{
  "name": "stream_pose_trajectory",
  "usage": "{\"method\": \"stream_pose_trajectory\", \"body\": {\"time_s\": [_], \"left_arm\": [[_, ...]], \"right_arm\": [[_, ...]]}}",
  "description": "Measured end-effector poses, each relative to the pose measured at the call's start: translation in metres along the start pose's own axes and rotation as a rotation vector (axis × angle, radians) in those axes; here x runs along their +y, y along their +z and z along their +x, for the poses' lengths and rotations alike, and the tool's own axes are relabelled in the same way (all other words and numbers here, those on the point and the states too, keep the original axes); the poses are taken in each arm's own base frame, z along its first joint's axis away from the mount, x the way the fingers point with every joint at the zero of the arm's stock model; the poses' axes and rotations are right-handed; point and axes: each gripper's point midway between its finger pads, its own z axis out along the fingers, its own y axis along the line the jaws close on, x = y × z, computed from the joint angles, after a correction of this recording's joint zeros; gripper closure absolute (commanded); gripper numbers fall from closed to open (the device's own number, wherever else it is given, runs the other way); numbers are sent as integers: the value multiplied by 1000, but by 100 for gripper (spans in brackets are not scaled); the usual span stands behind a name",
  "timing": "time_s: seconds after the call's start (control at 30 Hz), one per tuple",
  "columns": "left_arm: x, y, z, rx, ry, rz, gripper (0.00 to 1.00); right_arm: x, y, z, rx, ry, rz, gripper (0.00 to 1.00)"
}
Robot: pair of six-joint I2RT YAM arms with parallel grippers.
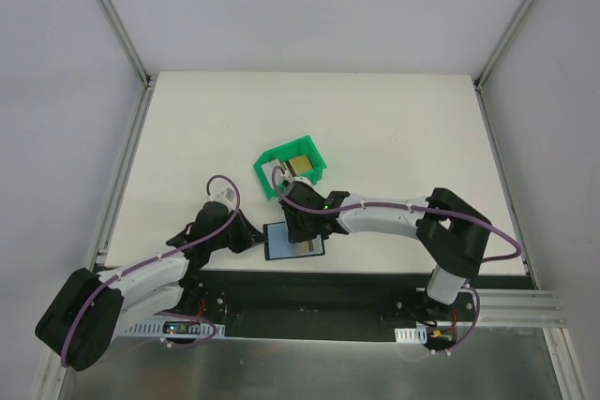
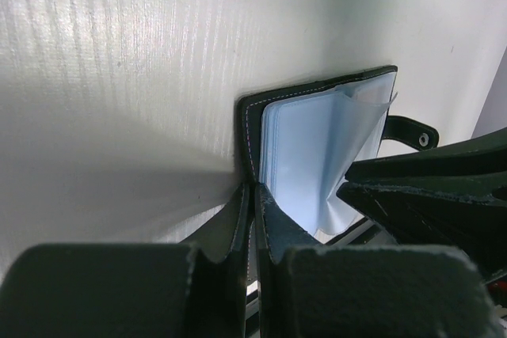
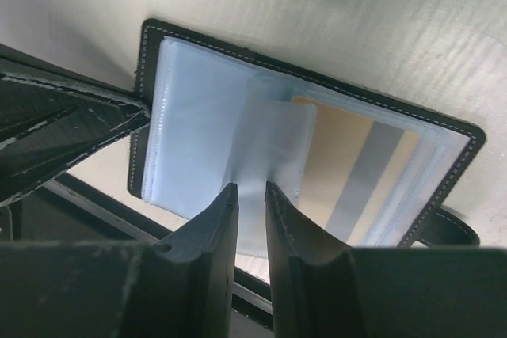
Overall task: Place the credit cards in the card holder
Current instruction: Turn over the card slot in the card holder, then move the storage box to the center of the board.
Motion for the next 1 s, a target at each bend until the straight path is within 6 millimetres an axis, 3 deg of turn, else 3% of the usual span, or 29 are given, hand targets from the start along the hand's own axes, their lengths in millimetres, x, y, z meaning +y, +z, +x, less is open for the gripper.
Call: {"method": "stream_pose_trajectory", "body": {"time_s": [0.13, 0.47, 0.67, 0.87, 1.0], "left_arm": [[0, 0, 0, 0, 0, 0, 100], [0, 0, 0, -2, -10, -3, 100], [1, 1, -1, -8, -27, -2, 100], [1, 0, -1, -18, -30, 3, 100], [1, -1, -3, -29, -27, 6, 100]], "right_arm": [[11, 0, -3, -4, -2, -53, 73], [64, -9, -11, -3, -20, -311, 69], [87, -30, -21, -66, -56, -448, 66], [80, -68, -45, -208, -48, -442, 62], [52, -63, -57, -249, 23, -342, 62]]}}
